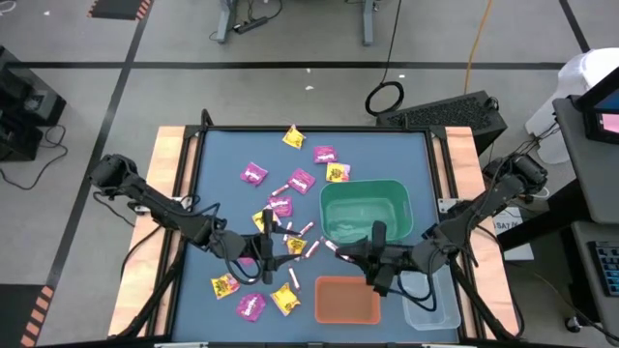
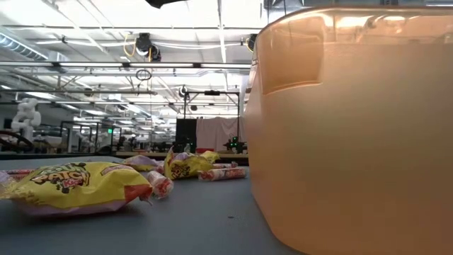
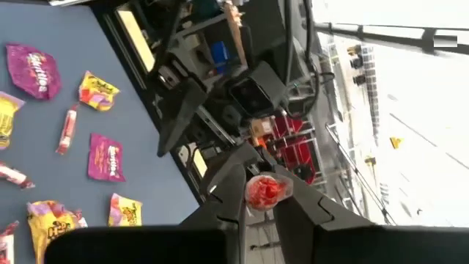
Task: Sort candy
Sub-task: Put the white candy into the orange bin
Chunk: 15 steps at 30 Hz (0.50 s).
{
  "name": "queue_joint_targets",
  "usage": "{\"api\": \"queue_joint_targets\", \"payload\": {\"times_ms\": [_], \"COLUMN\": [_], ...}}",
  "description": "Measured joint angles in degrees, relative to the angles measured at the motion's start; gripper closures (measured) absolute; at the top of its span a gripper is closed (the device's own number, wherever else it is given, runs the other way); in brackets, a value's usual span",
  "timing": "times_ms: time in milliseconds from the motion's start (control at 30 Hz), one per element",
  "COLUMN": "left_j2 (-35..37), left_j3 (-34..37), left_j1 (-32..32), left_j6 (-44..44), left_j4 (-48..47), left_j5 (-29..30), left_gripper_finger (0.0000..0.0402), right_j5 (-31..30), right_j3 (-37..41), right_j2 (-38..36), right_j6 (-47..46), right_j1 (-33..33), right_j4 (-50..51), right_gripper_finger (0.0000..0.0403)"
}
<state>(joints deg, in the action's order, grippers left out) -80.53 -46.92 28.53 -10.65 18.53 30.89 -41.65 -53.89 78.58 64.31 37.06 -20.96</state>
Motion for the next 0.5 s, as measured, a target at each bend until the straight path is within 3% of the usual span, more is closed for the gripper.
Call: {"api": "queue_joint_targets", "payload": {"times_ms": [200, 500], "left_j2": [0.0, 0.0], "left_j3": [0.0, 0.0], "left_j1": [0.0, 0.0], "left_j6": [1.08, 1.31], "left_j4": [0.0, -0.03], "left_j5": [0.0, 0.0], "left_gripper_finger": [0.0142, 0.0142], "right_j5": [-5.31, -5.07], "right_j3": [0.0, 0.0], "right_j2": [-0.01, 0.01], "right_j6": [-1.95, -4.28], "right_j1": [1.28, 2.6], "right_j4": [-0.12, -0.12], "right_gripper_finger": [0.0359, 0.0359]}}
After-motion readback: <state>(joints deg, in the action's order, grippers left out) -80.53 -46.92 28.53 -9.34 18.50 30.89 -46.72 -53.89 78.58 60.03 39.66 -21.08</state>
